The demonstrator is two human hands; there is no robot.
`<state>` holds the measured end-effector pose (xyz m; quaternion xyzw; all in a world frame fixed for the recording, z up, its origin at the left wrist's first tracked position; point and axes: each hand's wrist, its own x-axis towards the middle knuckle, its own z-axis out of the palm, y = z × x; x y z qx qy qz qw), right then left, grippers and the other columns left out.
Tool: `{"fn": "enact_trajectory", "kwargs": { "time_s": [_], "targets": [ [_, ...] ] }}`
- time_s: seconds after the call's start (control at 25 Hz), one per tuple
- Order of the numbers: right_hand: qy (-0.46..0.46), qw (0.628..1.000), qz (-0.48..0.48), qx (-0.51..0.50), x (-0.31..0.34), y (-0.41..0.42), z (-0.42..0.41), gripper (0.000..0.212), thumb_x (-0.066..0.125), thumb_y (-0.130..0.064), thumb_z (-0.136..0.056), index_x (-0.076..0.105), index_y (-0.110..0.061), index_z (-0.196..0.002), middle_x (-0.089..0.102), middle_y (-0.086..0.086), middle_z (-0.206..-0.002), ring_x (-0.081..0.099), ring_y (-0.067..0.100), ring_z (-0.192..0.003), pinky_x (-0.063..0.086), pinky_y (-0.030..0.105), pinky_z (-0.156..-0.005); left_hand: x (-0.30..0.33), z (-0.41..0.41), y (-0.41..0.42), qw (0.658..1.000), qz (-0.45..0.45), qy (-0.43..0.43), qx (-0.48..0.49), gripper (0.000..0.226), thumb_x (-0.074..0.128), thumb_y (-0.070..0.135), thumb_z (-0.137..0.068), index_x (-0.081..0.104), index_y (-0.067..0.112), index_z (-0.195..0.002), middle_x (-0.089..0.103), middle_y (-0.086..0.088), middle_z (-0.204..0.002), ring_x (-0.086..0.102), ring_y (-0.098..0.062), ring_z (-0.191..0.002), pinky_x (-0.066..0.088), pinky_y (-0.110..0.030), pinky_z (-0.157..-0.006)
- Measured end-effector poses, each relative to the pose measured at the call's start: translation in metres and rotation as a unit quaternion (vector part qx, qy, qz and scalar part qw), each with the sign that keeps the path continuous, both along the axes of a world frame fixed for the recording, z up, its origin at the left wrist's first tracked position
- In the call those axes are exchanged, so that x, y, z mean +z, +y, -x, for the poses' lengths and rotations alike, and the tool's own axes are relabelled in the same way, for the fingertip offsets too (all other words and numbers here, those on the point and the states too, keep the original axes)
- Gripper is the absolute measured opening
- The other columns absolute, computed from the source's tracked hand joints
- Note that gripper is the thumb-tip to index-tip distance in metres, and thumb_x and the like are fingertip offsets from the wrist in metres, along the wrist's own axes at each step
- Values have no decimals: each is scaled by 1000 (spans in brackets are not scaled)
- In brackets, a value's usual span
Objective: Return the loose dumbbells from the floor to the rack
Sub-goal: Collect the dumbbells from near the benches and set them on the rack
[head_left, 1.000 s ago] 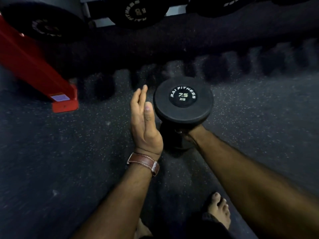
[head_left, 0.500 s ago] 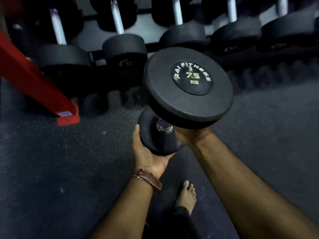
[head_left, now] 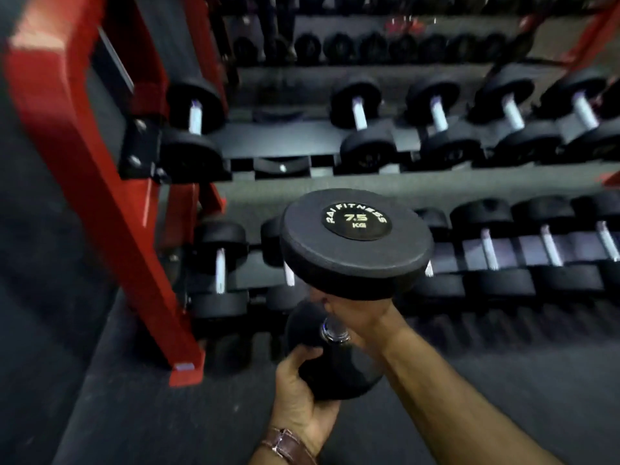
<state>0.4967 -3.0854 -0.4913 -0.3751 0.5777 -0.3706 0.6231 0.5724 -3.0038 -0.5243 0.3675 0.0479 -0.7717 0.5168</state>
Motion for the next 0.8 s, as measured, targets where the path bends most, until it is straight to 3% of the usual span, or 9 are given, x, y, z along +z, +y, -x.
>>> {"fn": "enact_trajectory", "kwargs": {
  "time_s": [0.12,0.2,0.32,0.44,0.56,0.68,0.8],
  "targets": [
    [27,999,48,-1,58,-70,-22,45,58,2,-71,49,-23,-34,44,-13,-39,39,3,-39,30,16,-44,41,-16,-59,1000,1,0,11,37,43,5,-75,79,2,-82,75,-17,-85,73,-31,-71,53,-41,-81],
    [56,997,47,-32,90,-116,-41,50,60,9,-71,44,-18,-32,41,-1,-42,33,13,-40,25,28,-44,65,-31,-104,1000,4,-1,-2,36,45,6,-74,79,-1,-83,75,-20,-87,73,-33,-71,52,-43,-83],
    [99,993,47,-36,117,-179,-63,53,61,15,-69,43,-10,-26,38,3,-35,31,19,-36,26,31,-45,85,-53,-155,1000,8,-16,-12,30,51,9,-70,80,1,-72,75,-21,-84,72,-33,-67,52,-43,-83],
    [124,990,5,-60,122,-244,-74,36,59,12,-63,47,-9,-36,41,7,-33,35,21,-34,36,35,-52,92,-64,-214,1000,0,-20,-14,27,54,13,-70,78,3,-65,74,-18,-79,70,-32,-65,53,-39,-74],
    [125,990,-2,-60,104,-328,-78,12,61,4,-52,53,-4,-47,40,9,-35,34,20,-33,36,32,-50,81,-61,-296,998,-47,-45,0,23,57,17,-66,73,5,-78,71,-17,-87,65,-34,-81,51,-44,-82],
    [106,992,-37,-62,78,-409,-74,21,59,9,-55,49,-9,-51,36,6,-39,33,17,-31,34,25,-47,68,-54,-371,996,-71,-59,20,29,59,19,-66,70,7,-90,70,-17,-94,63,-36,-92,46,-52,-100],
    [114,990,-62,-56,45,-467,-76,26,59,11,-58,45,-11,-54,34,7,-39,30,16,-28,32,23,-45,48,-49,-425,993,-96,-52,31,25,55,20,-74,70,6,-89,71,-19,-90,64,-37,-88,52,-51,-92]
  ]
}}
